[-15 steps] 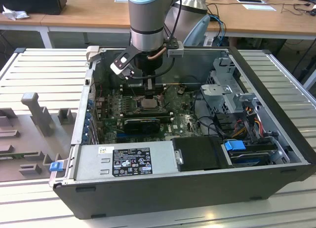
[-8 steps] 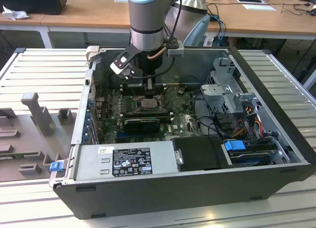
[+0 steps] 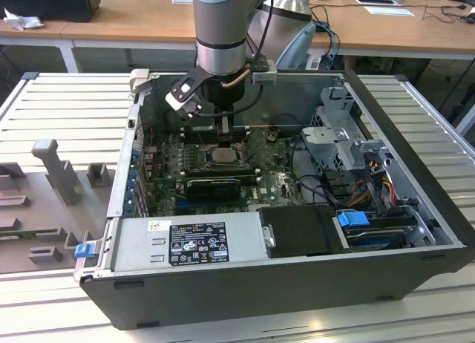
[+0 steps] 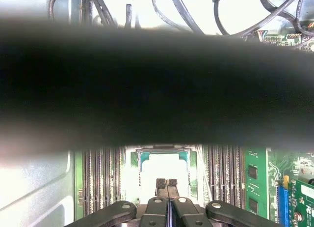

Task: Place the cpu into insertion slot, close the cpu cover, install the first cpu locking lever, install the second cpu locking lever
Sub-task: 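Close the cpu cover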

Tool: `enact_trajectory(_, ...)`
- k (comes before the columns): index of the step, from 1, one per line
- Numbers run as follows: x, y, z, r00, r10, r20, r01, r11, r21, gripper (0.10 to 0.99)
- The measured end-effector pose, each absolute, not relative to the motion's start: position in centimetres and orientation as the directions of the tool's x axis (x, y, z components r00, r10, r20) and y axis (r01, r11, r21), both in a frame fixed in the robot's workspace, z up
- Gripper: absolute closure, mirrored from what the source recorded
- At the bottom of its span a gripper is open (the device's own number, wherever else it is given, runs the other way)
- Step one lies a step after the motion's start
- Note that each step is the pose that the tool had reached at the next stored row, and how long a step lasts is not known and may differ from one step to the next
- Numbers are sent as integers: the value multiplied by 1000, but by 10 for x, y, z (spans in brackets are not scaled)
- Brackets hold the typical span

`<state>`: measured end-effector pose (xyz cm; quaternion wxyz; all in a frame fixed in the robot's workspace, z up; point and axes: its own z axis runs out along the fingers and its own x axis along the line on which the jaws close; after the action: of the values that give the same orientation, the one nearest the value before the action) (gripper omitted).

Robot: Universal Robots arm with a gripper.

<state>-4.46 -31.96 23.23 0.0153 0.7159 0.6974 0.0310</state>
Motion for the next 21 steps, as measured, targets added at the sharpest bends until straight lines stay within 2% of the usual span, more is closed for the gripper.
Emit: enact_trajectory(21,-38,-320,244,28,999,23,998,-29,60,980)
